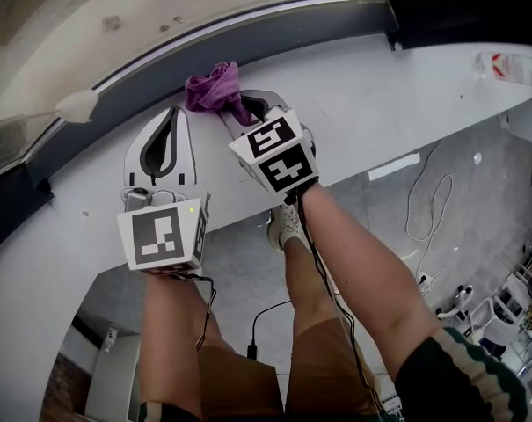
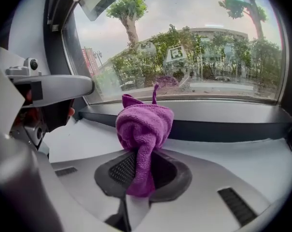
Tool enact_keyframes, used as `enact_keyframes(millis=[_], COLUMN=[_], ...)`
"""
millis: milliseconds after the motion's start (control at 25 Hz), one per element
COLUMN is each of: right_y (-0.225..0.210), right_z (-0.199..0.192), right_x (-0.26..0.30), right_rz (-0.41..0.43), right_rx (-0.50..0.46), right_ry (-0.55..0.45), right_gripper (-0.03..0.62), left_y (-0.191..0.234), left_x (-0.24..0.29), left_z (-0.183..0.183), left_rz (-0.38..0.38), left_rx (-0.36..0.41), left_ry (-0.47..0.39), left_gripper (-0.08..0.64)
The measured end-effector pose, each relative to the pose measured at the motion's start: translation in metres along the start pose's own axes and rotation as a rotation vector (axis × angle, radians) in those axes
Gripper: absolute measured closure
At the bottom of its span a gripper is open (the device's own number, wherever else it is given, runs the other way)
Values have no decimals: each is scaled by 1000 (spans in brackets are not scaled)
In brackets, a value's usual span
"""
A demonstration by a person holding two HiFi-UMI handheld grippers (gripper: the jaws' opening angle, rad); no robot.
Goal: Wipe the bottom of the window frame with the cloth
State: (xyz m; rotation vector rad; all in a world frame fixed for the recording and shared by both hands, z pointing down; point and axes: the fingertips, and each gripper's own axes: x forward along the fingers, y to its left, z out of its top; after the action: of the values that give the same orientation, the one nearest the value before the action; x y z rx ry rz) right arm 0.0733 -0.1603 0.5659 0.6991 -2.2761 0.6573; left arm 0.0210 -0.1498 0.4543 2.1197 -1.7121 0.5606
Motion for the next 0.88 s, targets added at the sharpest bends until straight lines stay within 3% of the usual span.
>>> enact_keyframes(millis=[440,680,880], right_y=[-66,-111,-147], right_z=[-19,-29,-36], right_x=[-35,-61,-81], right_rz=[-66,-124,-168], right_rx=[80,114,103], right_ry=[-33,-48,-44], right_gripper=[525,525,526], left_y=[-68,-116,-155], left_x=[47,70,85], left_z=[15,29,40], left_rz=[-63,-133,-185], left_rx=[17,136,110], left_ry=[27,-2,10], left_gripper=[551,551,551])
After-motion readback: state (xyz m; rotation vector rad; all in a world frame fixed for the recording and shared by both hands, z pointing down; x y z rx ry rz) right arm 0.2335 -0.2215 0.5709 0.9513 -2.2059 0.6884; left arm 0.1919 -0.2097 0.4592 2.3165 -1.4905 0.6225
